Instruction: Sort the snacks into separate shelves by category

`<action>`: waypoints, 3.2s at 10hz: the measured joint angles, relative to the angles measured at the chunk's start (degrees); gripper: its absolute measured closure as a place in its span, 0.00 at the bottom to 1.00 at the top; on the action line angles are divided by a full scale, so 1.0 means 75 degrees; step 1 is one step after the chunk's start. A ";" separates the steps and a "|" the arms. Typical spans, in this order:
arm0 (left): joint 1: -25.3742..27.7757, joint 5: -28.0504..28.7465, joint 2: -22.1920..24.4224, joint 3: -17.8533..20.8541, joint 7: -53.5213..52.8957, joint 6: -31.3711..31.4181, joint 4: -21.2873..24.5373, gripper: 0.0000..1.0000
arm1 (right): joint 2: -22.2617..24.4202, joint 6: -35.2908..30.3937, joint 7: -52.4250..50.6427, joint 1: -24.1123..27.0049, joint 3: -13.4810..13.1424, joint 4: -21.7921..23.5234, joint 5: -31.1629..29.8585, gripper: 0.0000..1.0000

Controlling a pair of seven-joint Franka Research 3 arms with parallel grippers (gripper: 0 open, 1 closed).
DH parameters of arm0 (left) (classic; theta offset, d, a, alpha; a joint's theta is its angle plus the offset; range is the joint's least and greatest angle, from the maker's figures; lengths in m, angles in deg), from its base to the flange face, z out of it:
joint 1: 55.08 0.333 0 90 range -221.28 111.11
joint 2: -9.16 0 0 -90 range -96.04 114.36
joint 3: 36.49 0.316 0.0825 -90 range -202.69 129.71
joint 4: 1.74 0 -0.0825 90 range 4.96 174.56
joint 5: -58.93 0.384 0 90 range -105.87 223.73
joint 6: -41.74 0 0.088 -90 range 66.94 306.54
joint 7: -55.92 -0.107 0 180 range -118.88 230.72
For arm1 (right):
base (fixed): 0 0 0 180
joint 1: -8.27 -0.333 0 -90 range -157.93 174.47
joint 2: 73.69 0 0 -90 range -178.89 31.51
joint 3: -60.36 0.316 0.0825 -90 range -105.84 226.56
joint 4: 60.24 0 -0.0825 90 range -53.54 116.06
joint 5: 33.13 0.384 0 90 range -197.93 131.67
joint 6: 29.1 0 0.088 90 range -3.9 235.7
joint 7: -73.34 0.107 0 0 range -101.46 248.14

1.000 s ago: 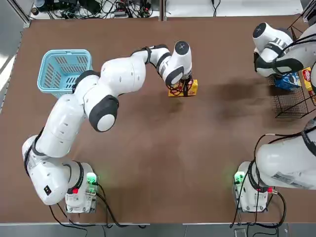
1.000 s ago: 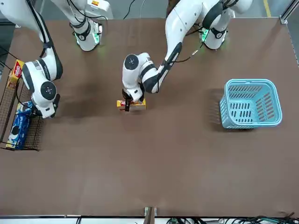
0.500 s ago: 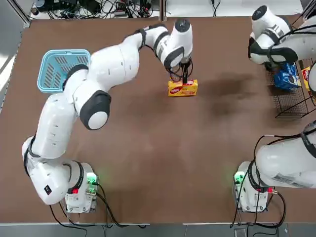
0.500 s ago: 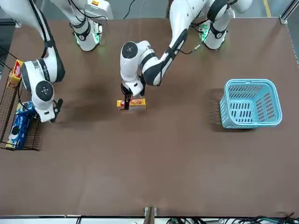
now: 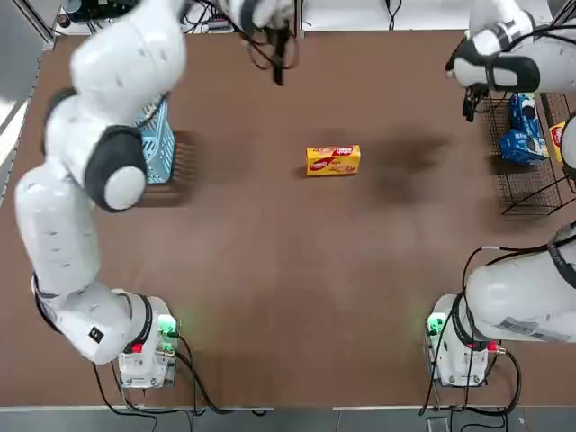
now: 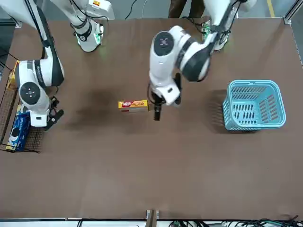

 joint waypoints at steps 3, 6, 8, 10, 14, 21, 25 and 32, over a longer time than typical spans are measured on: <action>0.1503 -0.0005 0.1462 -0.0044 -0.2504 -0.0304 0.1457 0.00 | 0.0215 -0.0236 0.2056 -0.0160 0.0022 -0.0416 0.2147 0.00; 0.2815 -0.0049 0.2371 -0.0070 -0.4699 -0.0599 0.2046 0.00 | 0.0265 -0.0153 0.2612 -0.0233 0.0021 -0.0417 0.4191 0.00; 0.3753 -0.0152 0.2711 -0.0070 -0.6544 -0.1070 0.2082 0.00 | 0.0352 -0.0040 0.2644 -0.0232 0.0004 -0.0415 0.4950 0.00; 0.4759 -0.0484 0.3050 -0.0037 -0.8713 -0.1274 0.2081 0.00 | 0.0375 -0.0029 0.2643 -0.0237 0.0007 -0.0412 0.5040 0.00; 0.4784 -0.0724 0.3261 0.0813 -1.2681 -0.2251 0.1350 0.00 | 0.0809 0.0194 0.2744 -0.0335 0.0014 -0.0424 0.4866 0.00; 0.4092 -0.0741 0.3239 0.0939 -1.5855 -0.3442 0.0741 0.00 | 0.1045 -0.0422 0.7167 -0.1141 0.0116 -0.1577 0.4384 0.00; 0.4116 -0.0843 0.3239 0.0998 -1.5968 -0.3449 0.0719 0.00 | 0.0988 -0.0492 0.7850 -0.1109 0.0045 -0.1304 0.7326 0.00; 0.3962 -0.0845 0.3174 0.0671 -1.5970 -0.3465 0.0717 0.00 | 0.0159 -0.0441 0.9632 -0.0935 -0.0021 -0.0181 1.0885 0.00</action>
